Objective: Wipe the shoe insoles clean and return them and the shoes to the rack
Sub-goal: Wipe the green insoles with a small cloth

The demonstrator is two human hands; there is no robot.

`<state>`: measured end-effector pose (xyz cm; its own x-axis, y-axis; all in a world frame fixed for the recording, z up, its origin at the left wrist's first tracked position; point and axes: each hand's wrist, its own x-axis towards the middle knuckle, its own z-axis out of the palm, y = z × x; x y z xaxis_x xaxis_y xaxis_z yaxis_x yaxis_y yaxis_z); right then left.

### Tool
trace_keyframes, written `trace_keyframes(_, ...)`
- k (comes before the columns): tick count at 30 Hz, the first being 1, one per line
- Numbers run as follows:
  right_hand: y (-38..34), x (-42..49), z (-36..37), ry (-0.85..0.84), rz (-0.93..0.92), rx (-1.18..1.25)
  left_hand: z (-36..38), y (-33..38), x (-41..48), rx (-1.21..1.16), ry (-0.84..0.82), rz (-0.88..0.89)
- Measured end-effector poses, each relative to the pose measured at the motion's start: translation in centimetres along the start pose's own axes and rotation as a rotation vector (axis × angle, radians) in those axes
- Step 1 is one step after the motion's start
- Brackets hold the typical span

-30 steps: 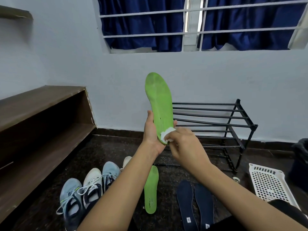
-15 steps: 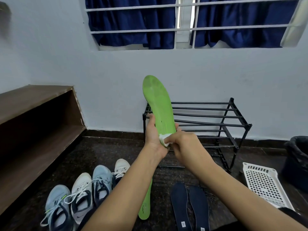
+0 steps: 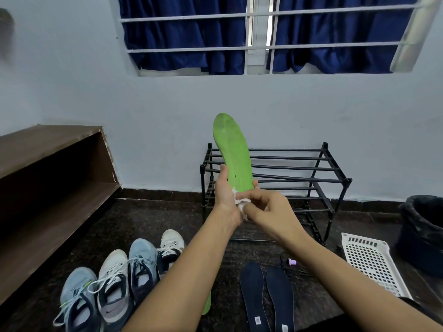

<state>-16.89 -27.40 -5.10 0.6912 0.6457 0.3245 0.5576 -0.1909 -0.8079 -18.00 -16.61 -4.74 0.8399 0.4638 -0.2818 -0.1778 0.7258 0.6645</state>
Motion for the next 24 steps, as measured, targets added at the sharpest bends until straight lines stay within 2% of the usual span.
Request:
trace_keyframes(2,-0.2,-0.2,-0.4,-0.013,-0.011,0.010,0.2,-0.4,-0.4,-0.013,0.002,-0.014)
trace_keyframes(7,-1.4,-0.6,-1.3,-0.119,-0.103,-0.173,0.0,0.2,-1.6,-0.018,0.020,-0.043)
trace_keyframes(13,-1.8,-0.8,-1.0,-0.115,-0.202,-0.321,0.0,1.8,-2.6,-0.032,0.074,0.023)
trace_keyframes(16,-1.5,-1.1,-0.4,-0.099,-0.238,-0.277,-0.6,1.5,-2.6,-0.011,0.082,0.037)
trace_keyframes(21,-1.1,-1.5,-0.2,-0.035,-0.160,-0.061,-1.2,0.1,-3.0,0.102,0.048,0.023)
trace_keyframes(24,-0.7,-1.4,0.0,-0.011,-0.159,-0.079,-1.2,-0.5,-2.7,0.122,0.023,0.017)
